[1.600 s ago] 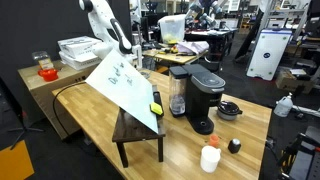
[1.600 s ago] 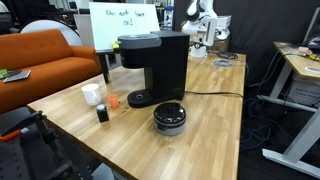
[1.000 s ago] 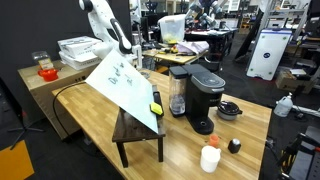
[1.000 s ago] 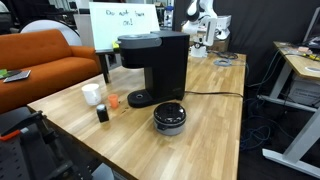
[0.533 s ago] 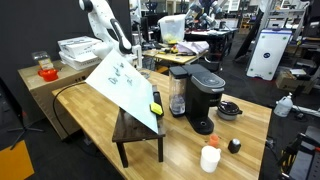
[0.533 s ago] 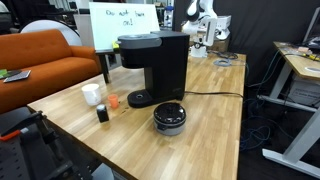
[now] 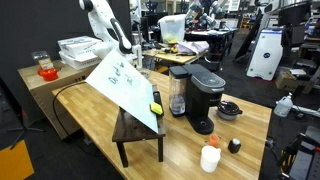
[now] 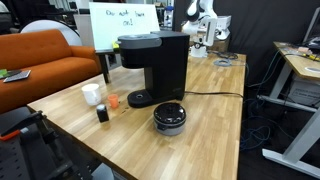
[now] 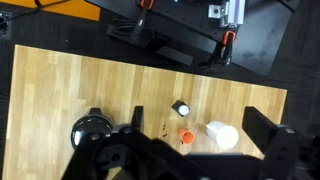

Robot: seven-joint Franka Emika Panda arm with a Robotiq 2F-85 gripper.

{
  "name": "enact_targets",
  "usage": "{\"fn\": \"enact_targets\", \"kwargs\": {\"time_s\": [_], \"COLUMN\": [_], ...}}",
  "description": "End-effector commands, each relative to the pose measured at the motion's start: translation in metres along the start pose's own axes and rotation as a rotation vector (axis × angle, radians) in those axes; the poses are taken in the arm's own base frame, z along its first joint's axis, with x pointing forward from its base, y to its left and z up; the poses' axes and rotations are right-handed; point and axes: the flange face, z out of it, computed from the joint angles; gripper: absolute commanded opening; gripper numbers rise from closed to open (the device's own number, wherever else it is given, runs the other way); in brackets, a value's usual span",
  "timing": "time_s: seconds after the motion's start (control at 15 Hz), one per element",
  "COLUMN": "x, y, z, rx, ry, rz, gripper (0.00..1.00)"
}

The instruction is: Put the black bottle in the white cup

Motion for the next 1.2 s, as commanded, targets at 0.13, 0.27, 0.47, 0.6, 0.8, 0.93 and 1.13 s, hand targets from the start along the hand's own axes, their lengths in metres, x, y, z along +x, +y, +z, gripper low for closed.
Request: {"fn": "enact_targets", "kwargs": {"time_s": [0.13,0.27,0.47,0.6,0.8,0.93,1.13], "x": [-0.003,0.0,0.019,0.037,0.067,0.082,0.084], "y": [0.0,0.001,0.002,0.001,-0.003,-0.008,-0.009], "z": [-0.005,-0.009,-0.008,0.007,0.046,0.071,0.079], "rx": [-0.005,-0.02,-0.032,-0.031,-0.036,-0.022,-0.029], "ry": [0.011,0.049,0.118,0.139,0.088,0.044,0.021], "rz": [-0.002,0.011,-0.015,-0.021,-0.024,-0.012,-0.026], "gripper": [1.0,1.0,1.0,1.0,1.0,1.0,1.0]}}
